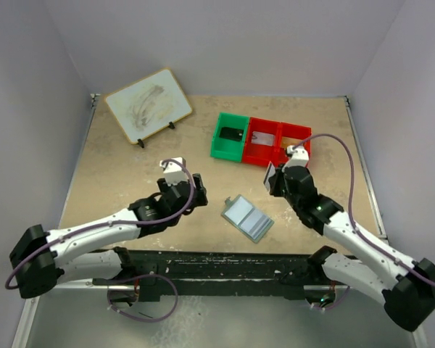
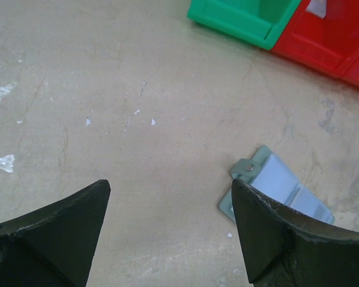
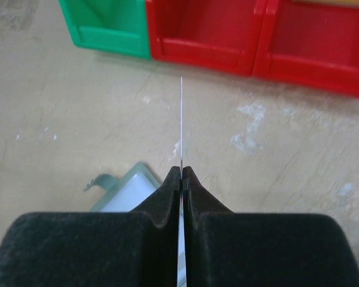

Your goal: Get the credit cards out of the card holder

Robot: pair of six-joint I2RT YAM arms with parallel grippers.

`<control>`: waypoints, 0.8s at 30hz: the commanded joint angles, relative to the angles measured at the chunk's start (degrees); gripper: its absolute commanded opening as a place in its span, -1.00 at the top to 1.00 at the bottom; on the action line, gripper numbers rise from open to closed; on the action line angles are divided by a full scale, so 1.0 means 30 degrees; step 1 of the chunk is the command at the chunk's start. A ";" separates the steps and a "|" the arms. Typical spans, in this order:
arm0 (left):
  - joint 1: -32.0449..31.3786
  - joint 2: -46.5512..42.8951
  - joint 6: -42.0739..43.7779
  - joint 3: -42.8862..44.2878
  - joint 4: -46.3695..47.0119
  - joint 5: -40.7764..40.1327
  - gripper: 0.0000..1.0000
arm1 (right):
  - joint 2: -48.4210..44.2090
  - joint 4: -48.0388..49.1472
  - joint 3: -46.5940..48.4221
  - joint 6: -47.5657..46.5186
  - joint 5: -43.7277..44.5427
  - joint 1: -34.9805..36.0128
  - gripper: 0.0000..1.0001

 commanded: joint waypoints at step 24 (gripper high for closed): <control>0.1033 -0.3926 0.4820 0.3980 -0.8677 -0.2315 -0.63 | 1.4410 0.5747 1.1557 -1.8684 -0.0403 -0.3061 1.00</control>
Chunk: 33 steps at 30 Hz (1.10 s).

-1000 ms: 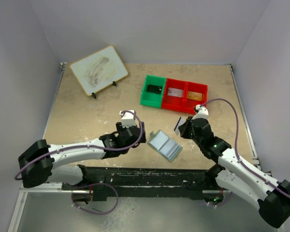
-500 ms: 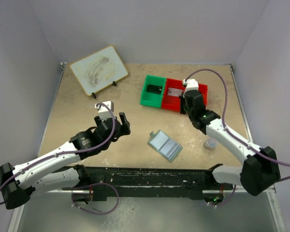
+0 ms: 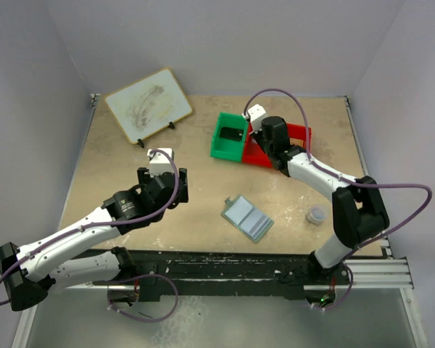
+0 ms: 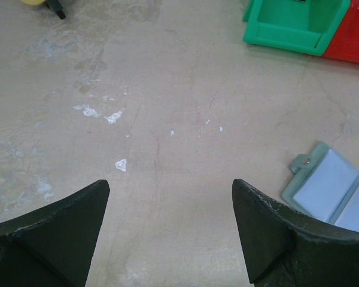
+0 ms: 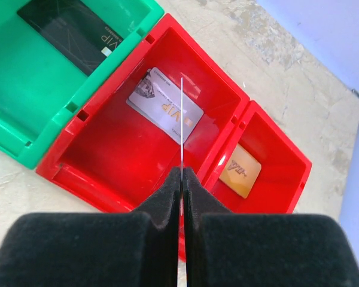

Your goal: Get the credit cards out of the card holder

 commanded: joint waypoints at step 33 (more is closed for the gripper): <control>0.0063 -0.0543 0.1049 -0.0160 -0.1318 -0.2820 -0.63 | 0.6843 -0.0609 0.5884 -0.7479 -0.1945 -0.1430 1.00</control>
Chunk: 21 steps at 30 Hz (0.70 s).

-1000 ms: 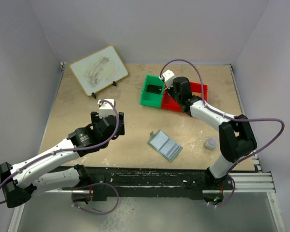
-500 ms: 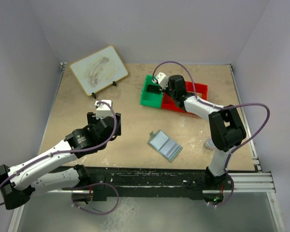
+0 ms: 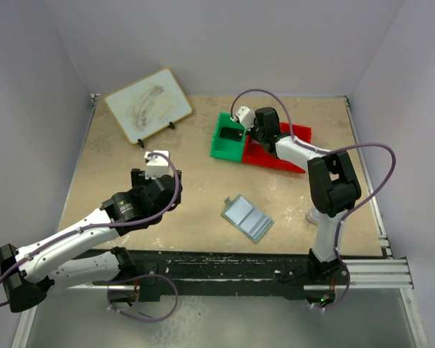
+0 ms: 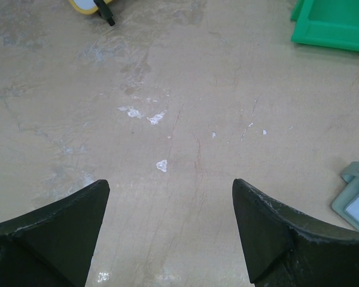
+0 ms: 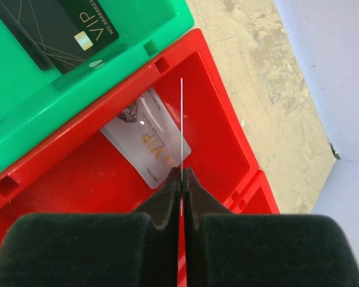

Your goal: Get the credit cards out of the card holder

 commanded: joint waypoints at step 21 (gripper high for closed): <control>0.0073 -0.0089 -0.0052 0.0200 -0.0131 -0.0752 -0.63 | 0.2072 -0.0656 0.2187 -0.2409 0.1227 -0.0295 1.00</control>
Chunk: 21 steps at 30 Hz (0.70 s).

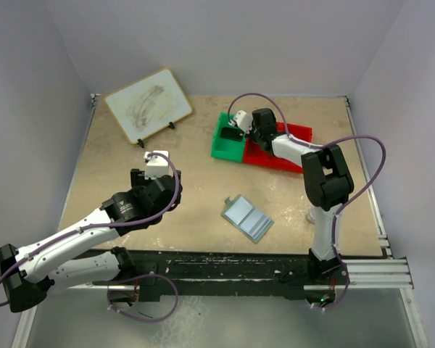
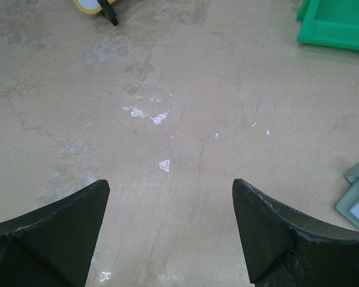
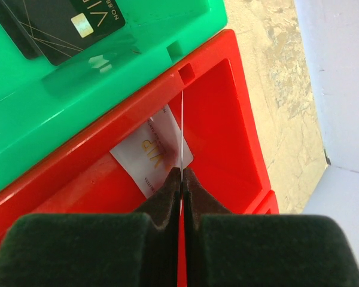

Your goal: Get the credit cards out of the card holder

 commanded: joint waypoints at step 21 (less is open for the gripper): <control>0.0067 0.0039 -0.0009 0.0157 0.0068 -0.0431 -0.63 | 0.0185 -0.1854 0.1479 -0.0158 0.0117 -0.0136 0.41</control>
